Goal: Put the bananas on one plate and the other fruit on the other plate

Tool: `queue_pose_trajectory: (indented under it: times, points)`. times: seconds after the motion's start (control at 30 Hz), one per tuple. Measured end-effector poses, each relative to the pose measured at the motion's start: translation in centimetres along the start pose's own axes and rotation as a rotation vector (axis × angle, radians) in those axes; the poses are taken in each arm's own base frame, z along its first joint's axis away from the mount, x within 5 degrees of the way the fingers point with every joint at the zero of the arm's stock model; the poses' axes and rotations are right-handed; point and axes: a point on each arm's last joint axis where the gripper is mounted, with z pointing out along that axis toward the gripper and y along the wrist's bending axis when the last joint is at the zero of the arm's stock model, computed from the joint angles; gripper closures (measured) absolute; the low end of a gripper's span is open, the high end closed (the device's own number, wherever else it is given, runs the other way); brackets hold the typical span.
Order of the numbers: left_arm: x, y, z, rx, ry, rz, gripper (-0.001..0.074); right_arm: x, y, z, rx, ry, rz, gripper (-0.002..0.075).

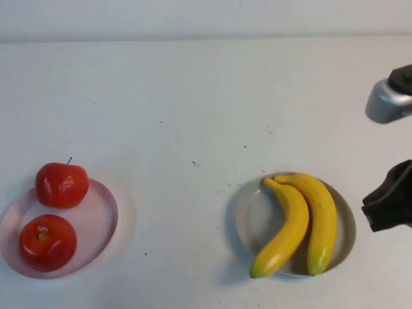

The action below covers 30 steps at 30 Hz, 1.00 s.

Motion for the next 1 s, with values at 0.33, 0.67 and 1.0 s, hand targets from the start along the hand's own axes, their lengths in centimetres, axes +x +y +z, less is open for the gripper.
queue_pose_trajectory:
  times: [0.33,0.67,1.0]
  points:
    - [0.0,0.0,0.0,0.000,0.000,0.000,0.0731,5.6,-4.5,6.3,0.035,-0.367,0.039,0.0741]
    - [0.0,0.0,0.0,0.000,0.000,0.000,0.0731,17.7,-9.1,9.3,0.333,-0.911,0.236,0.0742]
    - [0.0,0.0,0.0,0.000,0.000,0.000,0.0731,20.6,-8.2,8.7,0.353,-1.028,0.209,0.0741]
